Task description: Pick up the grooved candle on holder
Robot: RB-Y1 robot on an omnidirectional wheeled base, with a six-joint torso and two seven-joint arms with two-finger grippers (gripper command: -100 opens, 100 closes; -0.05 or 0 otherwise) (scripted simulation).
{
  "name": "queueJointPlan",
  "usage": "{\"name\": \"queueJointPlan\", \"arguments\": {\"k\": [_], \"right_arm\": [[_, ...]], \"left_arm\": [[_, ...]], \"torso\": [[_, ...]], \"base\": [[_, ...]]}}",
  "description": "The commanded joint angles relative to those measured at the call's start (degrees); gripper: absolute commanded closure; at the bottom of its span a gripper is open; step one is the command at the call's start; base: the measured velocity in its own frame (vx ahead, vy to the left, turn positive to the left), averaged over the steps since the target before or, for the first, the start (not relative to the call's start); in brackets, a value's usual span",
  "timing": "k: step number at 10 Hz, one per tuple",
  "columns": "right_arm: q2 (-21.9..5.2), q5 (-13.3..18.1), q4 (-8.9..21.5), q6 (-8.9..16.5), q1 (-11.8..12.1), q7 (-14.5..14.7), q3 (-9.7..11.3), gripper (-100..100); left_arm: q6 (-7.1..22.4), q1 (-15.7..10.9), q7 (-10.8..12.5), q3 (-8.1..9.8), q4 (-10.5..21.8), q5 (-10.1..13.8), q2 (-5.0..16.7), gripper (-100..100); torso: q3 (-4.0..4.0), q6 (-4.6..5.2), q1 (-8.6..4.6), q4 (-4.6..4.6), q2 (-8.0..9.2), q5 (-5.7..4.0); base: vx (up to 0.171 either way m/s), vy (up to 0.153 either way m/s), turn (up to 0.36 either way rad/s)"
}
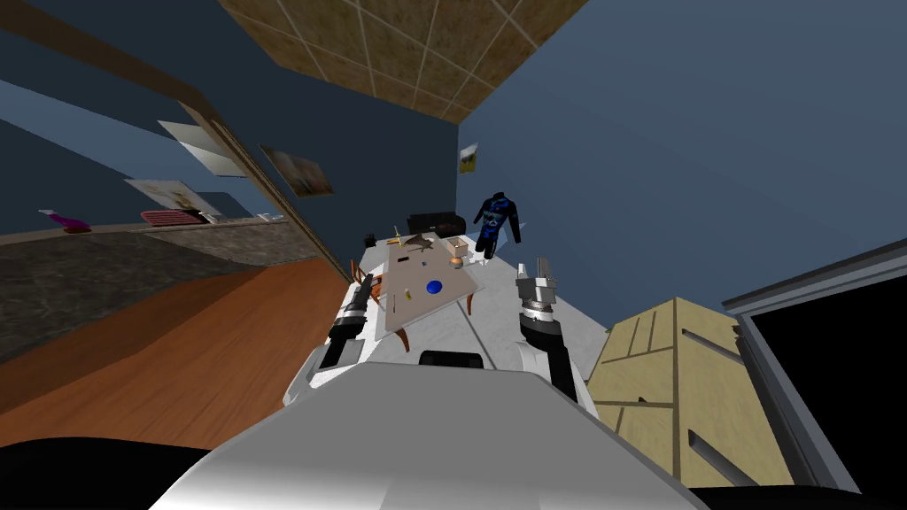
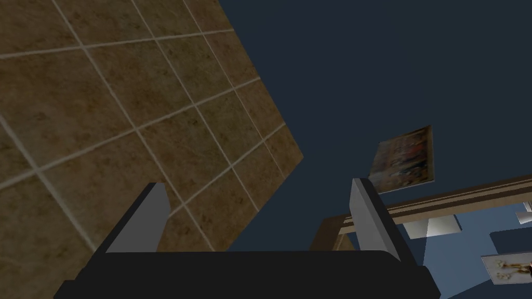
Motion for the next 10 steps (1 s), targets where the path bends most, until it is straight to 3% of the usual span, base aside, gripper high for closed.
{"name": "queueJointPlan", "arguments": {"k": [1,2,4,5,6,7,8,9,10], "right_arm": [[0.0,0.0,0.0,0.0,0.0,0.0,0.0,0],[0.0,0.0,0.0,0.0,0.0,0.0,0.0,0],[0.0,0.0,0.0,0.0,0.0,0.0,0.0,0],[0.0,0.0,0.0,0.0,0.0,0.0,0.0,0],[0.0,0.0,0.0,0.0,0.0,0.0,0.0,0],[0.0,0.0,0.0,0.0,0.0,0.0,0.0,0],[0.0,0.0,0.0,0.0,0.0,0.0,0.0,0],[0.0,0.0,0.0,0.0,0.0,0.0,0.0,0],[0.0,0.0,0.0,0.0,0.0,0.0,0.0,0]], "left_arm": [[1.28,-1.03,-1.23,1.78,2.86,-0.61,0.13,-100],[2.2,-2.14,-2.18,3.6,4.97,-1.0,0.61,-100],[2.2,-2.14,-2.18,3.6,6.96,-1.0,0.61,-100],[3.14,-3.28,-3.21,5.45,9.22,-1.38,1.09,-100],[3.14,-3.28,-3.21,5.45,10.36,-1.38,1.09,-100],[4.1,-4.44,-4.31,7.32,12.77,-1.75,1.57,-100],[4.1,-4.44,-4.31,7.32,13.82,-1.75,1.57,-100],[5.07,-5.62,-5.47,9.2,16.18,-2.11,2.03,-100],[5.07,-5.62,-5.47,9.2,17.33,-2.11,2.03,-100]], "torso": [[0.0,0.0,0.0,0.0,0.0,0.0],[-0.03,0.02,-0.08,-0.01,-0.05,-0.01],[-0.03,-0.01,-0.12,-0.01,-0.06,-0.03],[-0.01,-0.01,0.04,-0.01,-0.02,0.0],[-0.02,0.02,0.06,0.0,-0.04,0.01],[0.0,-0.01,0.07,0.0,0.0,0.01],[-0.01,0.01,0.0,0.0,-0.01,0.0],[-0.01,-0.01,0.03,-0.01,-0.02,0.0],[-0.03,0.02,-0.04,-0.01,-0.06,-0.01]], "base": [[0.038,-0.091,-0.118],[0.038,-0.117,-0.145],[0.037,-0.066,-0.022],[0.033,-0.048,-0.11],[0.025,-0.045,-0.083],[0.032,-0.066,-0.125],[0.038,-0.058,-0.054],[0.047,-0.079,-0.131],[0.029,-0.054,-0.053]]}}
